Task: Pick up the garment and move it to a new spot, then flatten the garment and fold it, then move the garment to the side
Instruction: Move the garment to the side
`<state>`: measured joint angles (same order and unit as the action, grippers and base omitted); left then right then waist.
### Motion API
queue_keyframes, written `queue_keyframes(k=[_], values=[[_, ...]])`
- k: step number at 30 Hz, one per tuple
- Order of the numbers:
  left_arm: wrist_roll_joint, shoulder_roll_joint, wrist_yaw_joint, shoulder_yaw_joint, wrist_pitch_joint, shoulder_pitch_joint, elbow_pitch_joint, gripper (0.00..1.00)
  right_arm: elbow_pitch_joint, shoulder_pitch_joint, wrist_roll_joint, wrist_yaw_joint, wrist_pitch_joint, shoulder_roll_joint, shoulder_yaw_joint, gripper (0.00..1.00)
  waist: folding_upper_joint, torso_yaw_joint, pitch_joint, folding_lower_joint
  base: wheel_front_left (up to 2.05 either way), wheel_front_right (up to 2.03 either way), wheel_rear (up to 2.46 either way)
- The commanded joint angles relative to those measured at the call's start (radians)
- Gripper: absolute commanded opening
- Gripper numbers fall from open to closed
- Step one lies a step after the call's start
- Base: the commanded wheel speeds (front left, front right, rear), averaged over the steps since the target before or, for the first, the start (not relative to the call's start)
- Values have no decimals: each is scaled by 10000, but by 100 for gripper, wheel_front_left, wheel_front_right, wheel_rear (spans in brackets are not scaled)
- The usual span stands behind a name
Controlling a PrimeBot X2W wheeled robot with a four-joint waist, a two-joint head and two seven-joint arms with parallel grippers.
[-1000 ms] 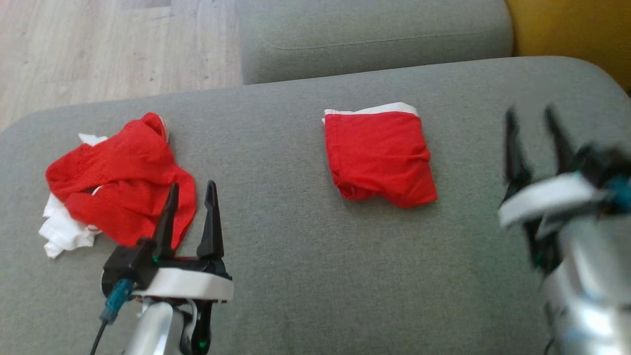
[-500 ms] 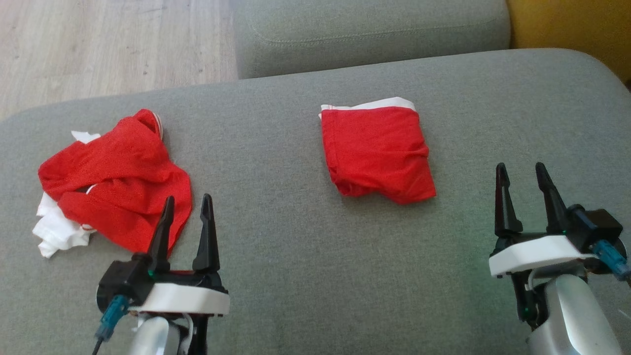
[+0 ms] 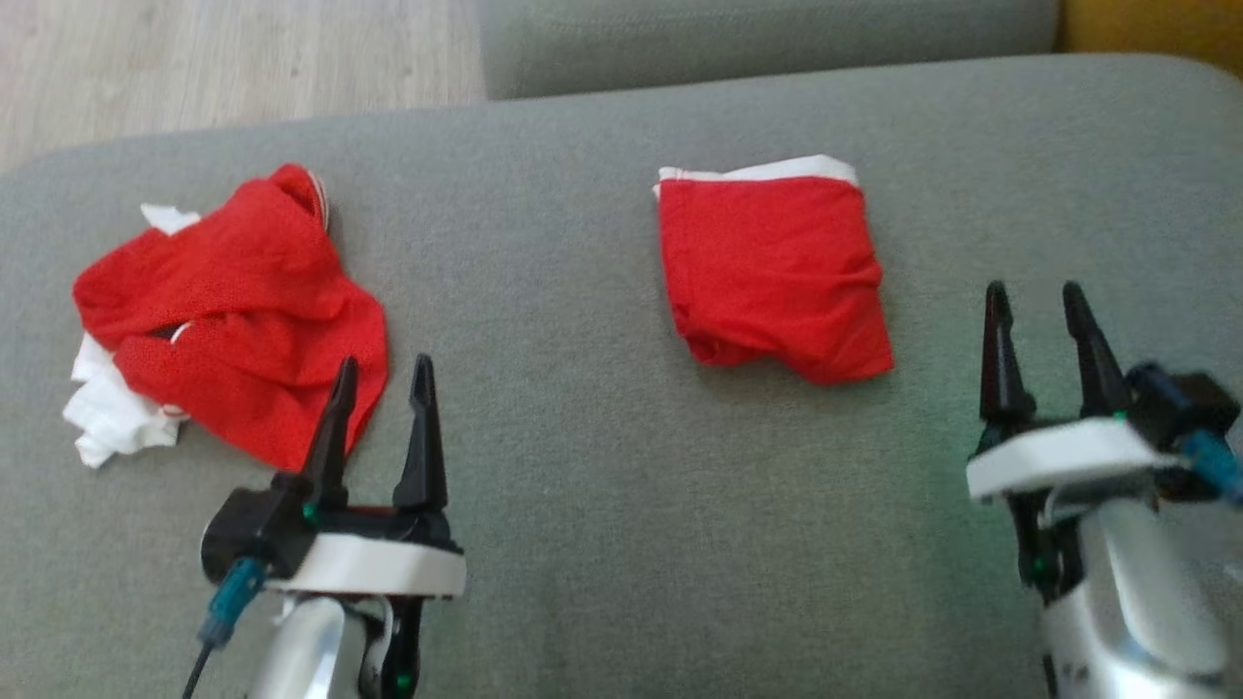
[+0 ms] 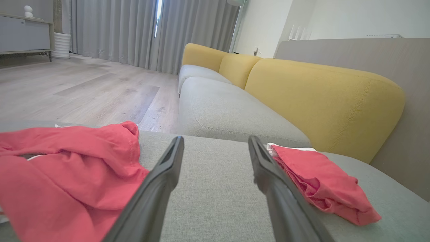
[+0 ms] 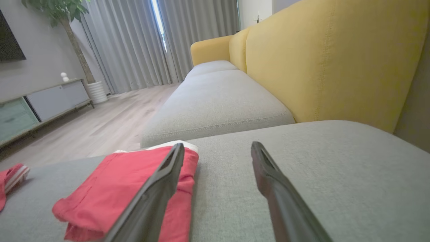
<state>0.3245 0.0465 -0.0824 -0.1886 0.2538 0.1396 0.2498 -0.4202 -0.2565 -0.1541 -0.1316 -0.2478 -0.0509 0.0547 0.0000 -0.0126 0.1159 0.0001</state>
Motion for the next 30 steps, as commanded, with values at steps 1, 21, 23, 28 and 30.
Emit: queue_keyframes(k=[1, 21, 23, 28, 30], values=[[24, 38, 14, 198, 80, 658, -357, 100, -92, -879, -613, 9, 224, 6, -158, 100, 0, 278, 381, -1, 0, 0, 0], [414, 38, 183, -670, 80, 1563, -172, 100, -5085, -4310, -1153, 9, 1135, 6, 41, 100, 0, 1596, 1707, -1, 0, 0, 0], [443, 38, 204, -710, 80, 1594, -174, 100, -5530, -4495, -1075, 9, 1203, 6, -27, 100, 0, 1647, 1768, -1, 0, 0, 0], [489, 37, 257, -758, 80, 1659, -173, 100, -6425, -4893, -770, 9, 1222, 6, -211, 100, 0, 1686, 1845, -1, 0, 0, 0], [496, 37, 277, -760, 80, 1676, -155, 100, -6617, -5023, -589, 9, 1044, 6, -365, 0, 0, 1652, 1831, -1, 0, 0, 0]])
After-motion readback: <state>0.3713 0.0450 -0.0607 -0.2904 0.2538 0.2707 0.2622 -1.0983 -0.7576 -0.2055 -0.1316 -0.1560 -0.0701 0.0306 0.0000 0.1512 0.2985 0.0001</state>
